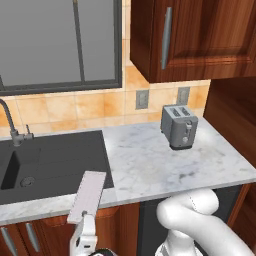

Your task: The ice cube tray has been filled with water. Take the tray and place it in the freezer to make ice. Close the freezer door after placing the tray.

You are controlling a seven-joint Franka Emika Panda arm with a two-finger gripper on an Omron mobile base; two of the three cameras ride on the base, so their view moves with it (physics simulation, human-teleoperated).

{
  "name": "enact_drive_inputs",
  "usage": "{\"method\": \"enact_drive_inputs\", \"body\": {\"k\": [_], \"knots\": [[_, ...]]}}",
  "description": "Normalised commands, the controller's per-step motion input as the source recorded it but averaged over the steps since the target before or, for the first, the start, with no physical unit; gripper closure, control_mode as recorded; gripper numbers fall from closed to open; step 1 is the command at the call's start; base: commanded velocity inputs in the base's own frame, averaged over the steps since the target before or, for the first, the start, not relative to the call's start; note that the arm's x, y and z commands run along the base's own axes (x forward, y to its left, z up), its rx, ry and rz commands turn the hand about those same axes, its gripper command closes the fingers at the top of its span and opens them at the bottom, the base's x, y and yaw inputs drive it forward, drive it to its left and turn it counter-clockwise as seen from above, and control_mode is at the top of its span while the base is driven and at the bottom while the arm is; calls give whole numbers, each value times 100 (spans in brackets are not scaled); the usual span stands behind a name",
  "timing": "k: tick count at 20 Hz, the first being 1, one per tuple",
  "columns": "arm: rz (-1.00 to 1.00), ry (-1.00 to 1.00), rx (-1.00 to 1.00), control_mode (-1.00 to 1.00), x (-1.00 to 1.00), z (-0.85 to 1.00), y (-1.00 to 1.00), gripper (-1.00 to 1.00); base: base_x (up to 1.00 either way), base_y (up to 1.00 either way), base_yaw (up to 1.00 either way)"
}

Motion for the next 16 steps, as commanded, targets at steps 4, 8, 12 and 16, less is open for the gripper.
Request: {"method": "enact_drive_inputs", "body": {"k": [4,8,12,16], "knots": [[13,2,0,-100,33,0,0,100,0,0,0],[4,0,0,-100,16,0,0,100,0,0,0],[6,0,0,-100,-16,0,1,100,0,0,0],[12,-6,-2,-100,-61,23,6,100,0,0,0]]}}
